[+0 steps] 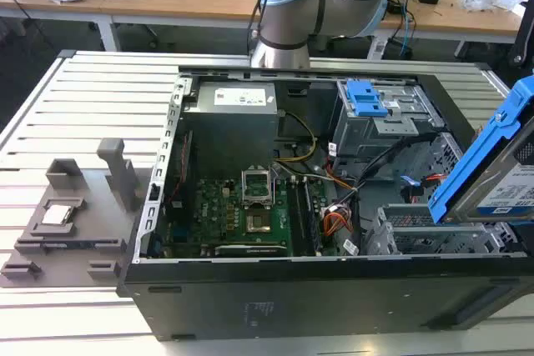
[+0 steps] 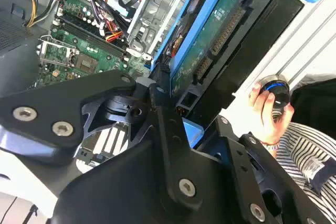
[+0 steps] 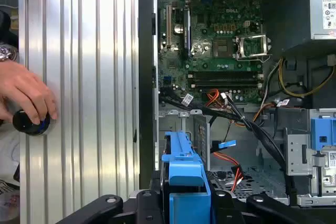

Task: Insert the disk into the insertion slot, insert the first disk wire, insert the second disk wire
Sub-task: 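Insert the disk into the insertion slot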

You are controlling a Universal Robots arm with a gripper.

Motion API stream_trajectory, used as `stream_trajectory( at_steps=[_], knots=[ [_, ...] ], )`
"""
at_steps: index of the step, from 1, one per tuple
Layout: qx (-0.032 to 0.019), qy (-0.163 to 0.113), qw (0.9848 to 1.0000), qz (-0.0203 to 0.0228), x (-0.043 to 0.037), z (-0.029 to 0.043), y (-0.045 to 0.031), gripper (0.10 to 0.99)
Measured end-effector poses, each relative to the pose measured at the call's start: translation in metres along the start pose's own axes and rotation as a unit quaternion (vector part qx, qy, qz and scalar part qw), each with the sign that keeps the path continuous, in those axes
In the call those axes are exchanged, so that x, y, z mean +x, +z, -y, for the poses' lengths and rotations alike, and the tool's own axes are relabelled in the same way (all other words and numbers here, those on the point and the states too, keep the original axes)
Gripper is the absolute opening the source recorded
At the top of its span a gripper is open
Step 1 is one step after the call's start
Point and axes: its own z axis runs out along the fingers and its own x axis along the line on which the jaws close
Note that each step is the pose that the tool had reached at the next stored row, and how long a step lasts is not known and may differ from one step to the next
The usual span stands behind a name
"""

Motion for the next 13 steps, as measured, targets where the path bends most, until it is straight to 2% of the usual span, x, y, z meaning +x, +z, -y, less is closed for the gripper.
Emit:
stream_trajectory(
  at_steps=[13],
  knots=[
    [0.0,0.0,1.0,0.0,0.0,0.0002,0.0057,0.365]
  ],
)
